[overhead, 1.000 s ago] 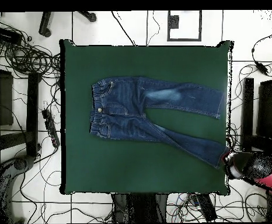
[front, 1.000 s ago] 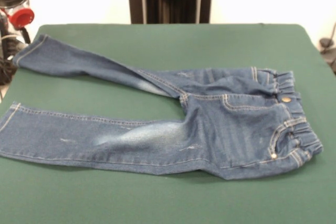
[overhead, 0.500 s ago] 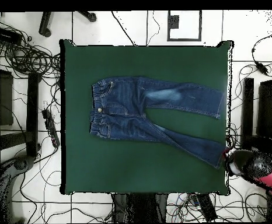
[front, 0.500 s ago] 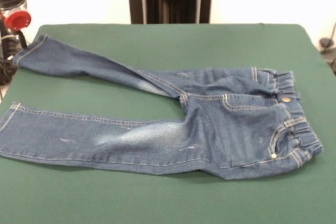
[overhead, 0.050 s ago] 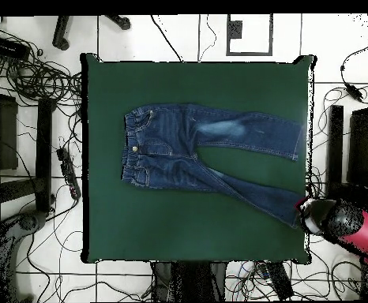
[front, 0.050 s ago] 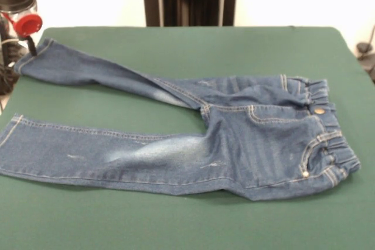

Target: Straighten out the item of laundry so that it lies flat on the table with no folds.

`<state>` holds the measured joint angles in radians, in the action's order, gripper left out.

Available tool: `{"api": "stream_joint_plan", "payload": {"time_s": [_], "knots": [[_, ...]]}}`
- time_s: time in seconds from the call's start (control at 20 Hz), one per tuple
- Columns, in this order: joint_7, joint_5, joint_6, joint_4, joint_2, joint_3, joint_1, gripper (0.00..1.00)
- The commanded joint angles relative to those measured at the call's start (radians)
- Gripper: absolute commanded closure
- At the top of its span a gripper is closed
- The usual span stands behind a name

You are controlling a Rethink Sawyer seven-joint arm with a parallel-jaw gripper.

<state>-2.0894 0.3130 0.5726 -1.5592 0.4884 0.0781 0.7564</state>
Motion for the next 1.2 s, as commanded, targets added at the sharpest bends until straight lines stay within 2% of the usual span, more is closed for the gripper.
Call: {"api": "stream_joint_plan", "payload": {"time_s": [0.05,1.2], "knots": [[-0.144,-0.059,0.046,-0.073,-0.087,-0.031,-0.063,0.00],[-0.123,-0.043,0.060,0.010,-0.146,0.047,-0.114,0.00]]}}
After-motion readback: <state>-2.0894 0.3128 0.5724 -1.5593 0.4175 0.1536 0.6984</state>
